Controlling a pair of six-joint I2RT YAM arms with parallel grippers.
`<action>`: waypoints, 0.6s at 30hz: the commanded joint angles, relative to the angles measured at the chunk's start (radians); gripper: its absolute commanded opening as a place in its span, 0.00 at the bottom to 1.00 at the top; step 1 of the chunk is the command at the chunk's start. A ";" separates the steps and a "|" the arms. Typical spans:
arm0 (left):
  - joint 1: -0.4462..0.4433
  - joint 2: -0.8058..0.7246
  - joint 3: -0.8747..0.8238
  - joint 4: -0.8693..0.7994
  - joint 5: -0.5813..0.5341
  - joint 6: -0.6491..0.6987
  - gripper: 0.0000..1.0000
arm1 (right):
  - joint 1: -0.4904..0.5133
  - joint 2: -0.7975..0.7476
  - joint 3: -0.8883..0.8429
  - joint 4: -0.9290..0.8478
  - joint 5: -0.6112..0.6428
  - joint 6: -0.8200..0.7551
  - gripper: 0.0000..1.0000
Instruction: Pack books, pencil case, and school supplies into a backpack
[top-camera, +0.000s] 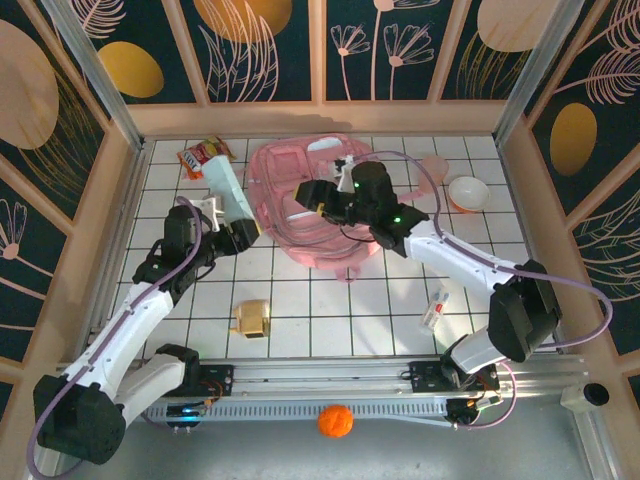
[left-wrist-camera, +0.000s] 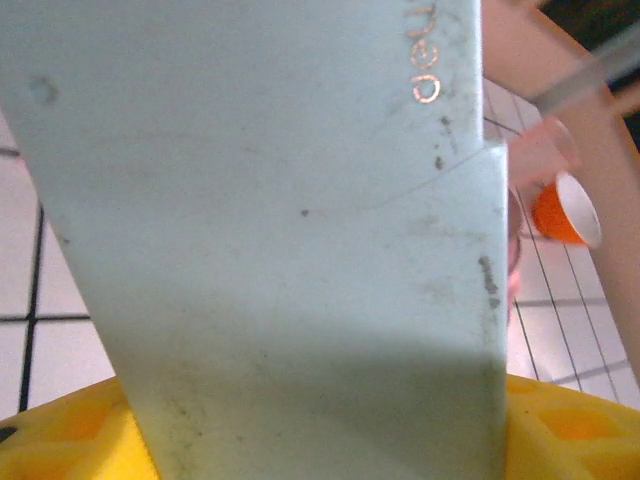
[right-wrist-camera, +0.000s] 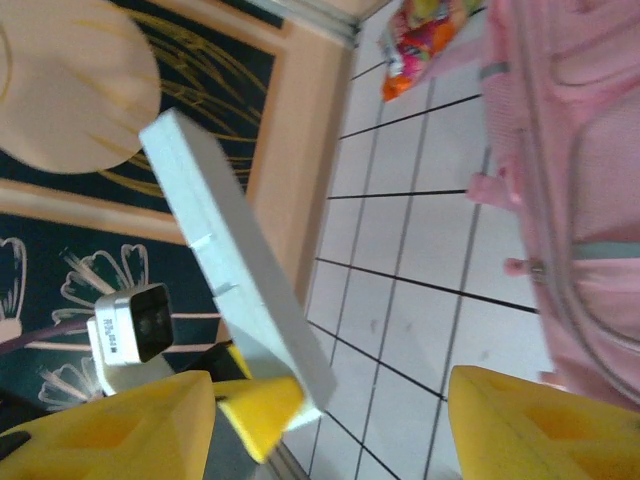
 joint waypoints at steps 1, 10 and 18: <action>0.005 0.023 0.036 0.076 0.148 0.262 0.21 | 0.050 0.004 0.053 0.075 0.098 -0.032 0.63; 0.005 0.038 0.004 0.149 0.270 0.291 0.22 | 0.142 0.058 0.127 0.020 0.218 -0.069 0.62; 0.006 0.041 0.001 0.161 0.307 0.285 0.23 | 0.184 0.160 0.260 -0.115 0.237 -0.148 0.60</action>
